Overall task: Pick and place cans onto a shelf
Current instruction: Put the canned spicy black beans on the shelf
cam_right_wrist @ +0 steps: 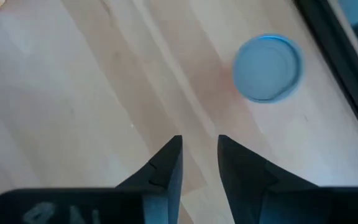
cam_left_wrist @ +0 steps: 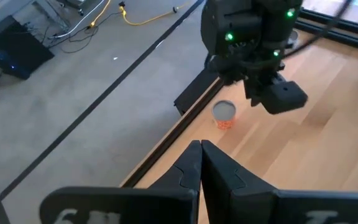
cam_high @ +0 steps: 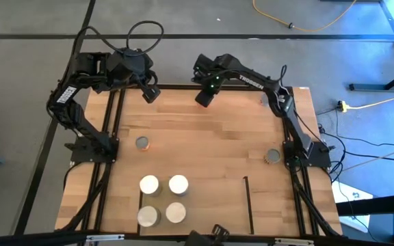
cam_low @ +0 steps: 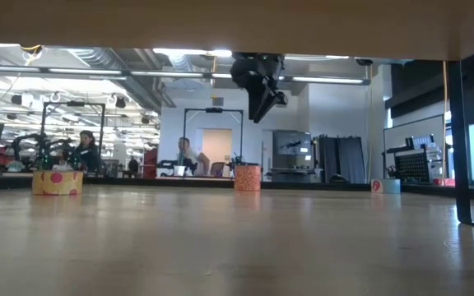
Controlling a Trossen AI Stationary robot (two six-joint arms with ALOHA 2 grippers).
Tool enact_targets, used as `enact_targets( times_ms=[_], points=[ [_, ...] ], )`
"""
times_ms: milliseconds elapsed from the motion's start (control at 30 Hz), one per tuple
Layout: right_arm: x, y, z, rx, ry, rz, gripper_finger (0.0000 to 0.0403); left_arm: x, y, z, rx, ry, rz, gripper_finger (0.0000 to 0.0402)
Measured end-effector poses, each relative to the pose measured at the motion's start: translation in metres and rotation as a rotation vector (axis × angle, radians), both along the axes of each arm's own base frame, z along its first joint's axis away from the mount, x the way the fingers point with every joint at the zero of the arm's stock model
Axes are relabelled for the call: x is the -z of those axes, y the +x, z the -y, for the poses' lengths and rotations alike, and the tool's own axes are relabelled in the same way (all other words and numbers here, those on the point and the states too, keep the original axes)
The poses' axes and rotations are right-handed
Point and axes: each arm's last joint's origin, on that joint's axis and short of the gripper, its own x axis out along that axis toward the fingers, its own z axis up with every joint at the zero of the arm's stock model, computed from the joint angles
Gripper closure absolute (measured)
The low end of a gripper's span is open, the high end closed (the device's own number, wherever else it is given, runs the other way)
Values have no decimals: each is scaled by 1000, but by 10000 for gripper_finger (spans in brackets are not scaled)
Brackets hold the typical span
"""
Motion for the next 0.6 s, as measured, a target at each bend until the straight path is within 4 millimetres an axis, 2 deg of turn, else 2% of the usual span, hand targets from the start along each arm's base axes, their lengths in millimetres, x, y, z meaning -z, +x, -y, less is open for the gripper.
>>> enact_targets(
  times_ms=[167,433,600],
  points=[
    [0,6,-12,-114,-41,-3,299,0,0,0,0,0,0,402],
    [0,7,-13,-3,-74,-31,299,0,0,0,-1,-1,1,402],
    [0,7,-13,-27,-81,-32,299,0,0,0,-2,-1,1,402]
  ],
)
